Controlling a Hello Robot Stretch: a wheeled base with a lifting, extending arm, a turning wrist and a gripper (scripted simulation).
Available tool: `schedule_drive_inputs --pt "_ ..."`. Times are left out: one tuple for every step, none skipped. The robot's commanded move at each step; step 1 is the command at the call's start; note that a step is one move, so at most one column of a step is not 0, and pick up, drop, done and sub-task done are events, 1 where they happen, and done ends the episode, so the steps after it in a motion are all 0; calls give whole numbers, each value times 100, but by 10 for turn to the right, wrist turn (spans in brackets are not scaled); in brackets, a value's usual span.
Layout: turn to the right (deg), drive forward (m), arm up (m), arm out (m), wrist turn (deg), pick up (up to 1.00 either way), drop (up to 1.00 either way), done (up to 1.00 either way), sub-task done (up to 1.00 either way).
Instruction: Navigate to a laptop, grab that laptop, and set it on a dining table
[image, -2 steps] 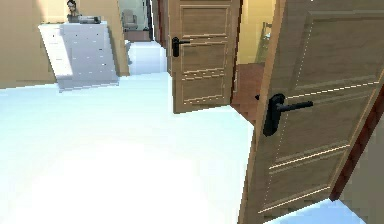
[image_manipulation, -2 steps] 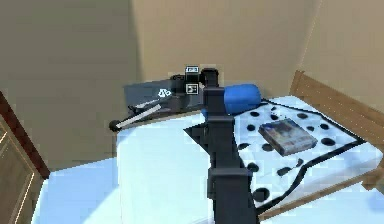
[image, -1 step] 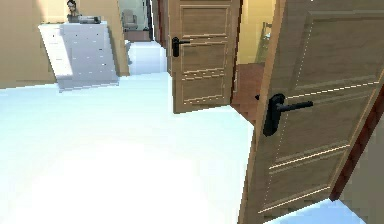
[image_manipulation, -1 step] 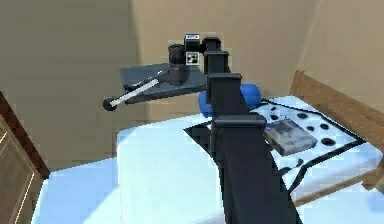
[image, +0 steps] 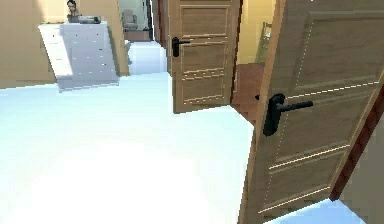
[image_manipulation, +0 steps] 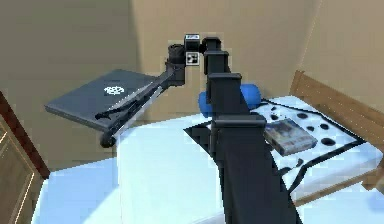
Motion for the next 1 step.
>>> schedule_drive_inputs --pt "0 0 0 0 -120 0 0 0 0"
